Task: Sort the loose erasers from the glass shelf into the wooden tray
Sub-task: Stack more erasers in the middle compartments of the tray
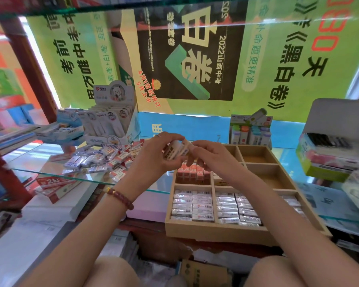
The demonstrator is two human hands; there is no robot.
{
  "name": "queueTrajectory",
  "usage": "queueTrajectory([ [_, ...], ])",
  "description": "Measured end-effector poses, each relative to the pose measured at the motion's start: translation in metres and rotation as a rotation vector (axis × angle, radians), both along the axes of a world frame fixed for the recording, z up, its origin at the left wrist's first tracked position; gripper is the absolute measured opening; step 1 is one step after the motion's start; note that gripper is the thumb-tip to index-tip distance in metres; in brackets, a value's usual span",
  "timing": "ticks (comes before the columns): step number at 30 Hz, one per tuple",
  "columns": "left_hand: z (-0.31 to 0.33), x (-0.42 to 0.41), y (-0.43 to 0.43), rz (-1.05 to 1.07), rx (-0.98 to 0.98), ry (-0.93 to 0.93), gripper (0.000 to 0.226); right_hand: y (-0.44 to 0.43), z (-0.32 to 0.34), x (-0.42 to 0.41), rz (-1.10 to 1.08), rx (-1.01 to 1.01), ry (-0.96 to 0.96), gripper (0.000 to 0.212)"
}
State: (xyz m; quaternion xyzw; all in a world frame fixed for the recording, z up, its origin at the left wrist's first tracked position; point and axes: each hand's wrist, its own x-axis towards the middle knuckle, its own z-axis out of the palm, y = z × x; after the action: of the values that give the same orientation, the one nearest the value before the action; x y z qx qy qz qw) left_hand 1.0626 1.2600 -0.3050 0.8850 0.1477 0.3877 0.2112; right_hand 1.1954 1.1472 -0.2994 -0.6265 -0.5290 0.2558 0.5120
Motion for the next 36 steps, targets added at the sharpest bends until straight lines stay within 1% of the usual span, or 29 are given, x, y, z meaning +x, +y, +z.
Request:
queueTrajectory([
  [4,0.000,0.003,-0.006,-0.049,-0.011,0.071,0.042,-0.004,-0.002,0.000,0.026,-0.030,-0.002,0.029],
  [6,0.000,0.007,-0.009,-0.045,0.010,0.038,0.040,-0.007,-0.002,0.001,0.029,-0.017,0.058,0.026],
  [8,0.002,0.012,-0.011,-0.001,-0.057,-0.055,0.031,-0.009,-0.001,0.004,-0.018,0.013,0.119,0.020],
  [11,0.004,0.018,-0.013,0.062,-0.307,-0.201,0.011,-0.009,0.000,0.010,-0.120,0.057,0.261,0.013],
  [13,0.003,0.023,-0.016,0.112,-0.480,-0.224,0.012,-0.009,0.001,0.013,-0.130,0.060,0.386,0.014],
  [15,0.001,0.028,-0.018,0.167,-0.611,-0.243,0.015,-0.010,0.002,0.013,-0.067,0.051,0.480,0.015],
  [17,0.002,0.035,-0.018,0.190,-0.799,-0.267,0.017,-0.010,0.002,0.009,-0.017,0.031,0.484,0.012],
  [19,0.010,0.042,-0.023,0.150,-1.031,-0.359,0.024,-0.009,0.000,0.006,0.009,0.015,0.454,0.008],
  [20,0.013,0.046,-0.026,0.111,-1.130,-0.417,0.020,-0.008,0.000,0.004,0.011,0.000,0.420,0.007],
  [21,0.016,0.049,-0.030,0.079,-1.204,-0.464,0.020,-0.007,-0.001,0.003,0.001,-0.022,0.377,0.006],
  [22,0.018,0.052,-0.033,0.068,-1.237,-0.495,0.026,-0.007,-0.001,0.003,-0.023,-0.048,0.343,0.005],
  [24,0.017,0.056,-0.035,0.055,-1.246,-0.507,0.030,-0.005,-0.002,0.004,-0.083,-0.080,0.327,0.006],
  [25,0.016,0.057,-0.035,0.047,-1.227,-0.483,0.027,-0.005,-0.003,0.005,-0.106,-0.078,0.343,0.008],
  [27,0.014,0.058,-0.040,0.025,-1.113,-0.362,0.015,-0.005,-0.005,0.009,-0.128,-0.066,0.365,0.010],
  [28,0.011,0.058,-0.040,0.018,-1.038,-0.277,0.022,-0.005,-0.006,0.011,-0.136,-0.069,0.359,0.011],
  [29,0.007,0.058,-0.039,0.002,-0.937,-0.180,0.034,-0.006,-0.007,0.013,-0.146,-0.075,0.342,0.013],
  [30,0.001,0.057,-0.038,-0.030,-0.826,-0.104,0.039,-0.007,-0.007,0.015,-0.157,-0.084,0.326,0.016],
  [31,-0.002,0.056,-0.038,-0.053,-0.738,-0.082,0.034,-0.008,-0.008,0.018,-0.164,-0.091,0.315,0.020],
  [33,-0.005,0.053,-0.035,-0.047,-0.693,-0.120,0.016,-0.009,-0.008,0.024,-0.165,-0.094,0.312,0.024],
  [34,-0.006,0.054,-0.033,-0.037,-0.690,-0.133,0.014,-0.011,-0.008,0.027,-0.163,-0.096,0.296,0.023],
  [36,-0.009,0.056,-0.033,-0.037,-0.620,-0.107,0.015,-0.014,-0.007,0.036,-0.163,-0.129,0.167,0.025],
])
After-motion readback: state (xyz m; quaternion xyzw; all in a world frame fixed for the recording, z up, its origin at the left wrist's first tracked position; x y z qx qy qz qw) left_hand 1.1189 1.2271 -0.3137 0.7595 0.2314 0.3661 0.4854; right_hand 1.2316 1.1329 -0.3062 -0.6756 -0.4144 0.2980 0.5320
